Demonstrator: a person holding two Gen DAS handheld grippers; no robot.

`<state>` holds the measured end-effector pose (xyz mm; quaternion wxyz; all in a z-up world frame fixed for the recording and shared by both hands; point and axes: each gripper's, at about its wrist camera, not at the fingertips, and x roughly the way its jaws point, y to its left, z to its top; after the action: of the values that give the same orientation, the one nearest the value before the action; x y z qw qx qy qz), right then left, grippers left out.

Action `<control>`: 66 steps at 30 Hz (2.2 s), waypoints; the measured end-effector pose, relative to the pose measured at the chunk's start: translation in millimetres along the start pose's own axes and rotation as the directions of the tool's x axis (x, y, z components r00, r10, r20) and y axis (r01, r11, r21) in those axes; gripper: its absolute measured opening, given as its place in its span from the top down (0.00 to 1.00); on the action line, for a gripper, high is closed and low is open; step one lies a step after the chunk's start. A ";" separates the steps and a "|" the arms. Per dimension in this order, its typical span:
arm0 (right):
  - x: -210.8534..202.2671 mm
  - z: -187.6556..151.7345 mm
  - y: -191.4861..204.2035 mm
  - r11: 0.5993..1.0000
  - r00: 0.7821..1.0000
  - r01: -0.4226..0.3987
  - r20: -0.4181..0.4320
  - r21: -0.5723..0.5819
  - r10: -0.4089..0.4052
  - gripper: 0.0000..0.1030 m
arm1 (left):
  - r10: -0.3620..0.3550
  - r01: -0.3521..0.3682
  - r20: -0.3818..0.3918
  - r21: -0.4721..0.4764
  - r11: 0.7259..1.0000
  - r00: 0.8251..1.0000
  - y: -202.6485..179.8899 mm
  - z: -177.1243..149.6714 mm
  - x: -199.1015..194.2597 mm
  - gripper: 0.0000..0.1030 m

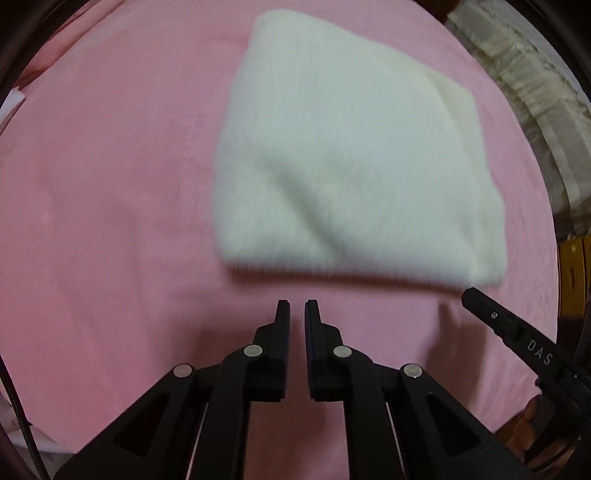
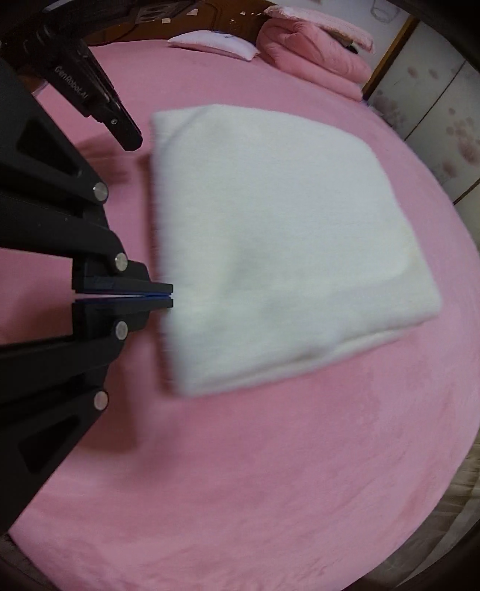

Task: Fold large clothes
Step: 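Fold the held edge over with the right gripper and release, smoothing the bundle, then open both grippers and position them at the folded bundle's edge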

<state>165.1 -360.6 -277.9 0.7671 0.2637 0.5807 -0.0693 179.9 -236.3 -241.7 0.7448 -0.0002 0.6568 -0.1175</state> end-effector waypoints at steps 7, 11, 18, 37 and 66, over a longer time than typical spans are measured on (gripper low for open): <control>-18.4 -12.7 21.0 0.999 0.988 0.034 -0.149 0.000 -0.034 0.70 | 0.110 -0.108 -0.059 0.030 0.994 0.992 1.6 -5.3 -29.5 0.51; -40.2 -8.0 43.9 0.991 0.986 0.109 -0.120 -0.083 -0.118 0.38 | 0.107 -0.107 -0.033 0.011 0.994 0.994 -6.0 4.5 -56.4 0.26; -69.9 5.7 63.6 0.979 0.988 0.140 -0.051 -0.150 -0.149 0.25 | 0.033 -0.033 0.009 0.011 0.999 0.999 -21.2 31.1 -77.8 0.15; -82.1 17.1 68.5 0.991 0.995 0.088 -0.048 -0.096 -0.093 0.20 | 0.058 -0.059 0.025 0.036 0.998 0.998 -23.0 37.5 -89.8 0.15; -65.1 22.2 59.3 0.994 0.992 0.076 -0.095 -0.076 -0.083 0.20 | 0.093 -0.094 0.006 0.042 0.995 0.996 -20.6 50.2 -79.8 0.15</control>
<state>188.0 -333.9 -194.1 0.7433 0.2156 0.6298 -0.0656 216.7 -250.0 -153.5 0.7507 0.0460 0.6519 -0.0964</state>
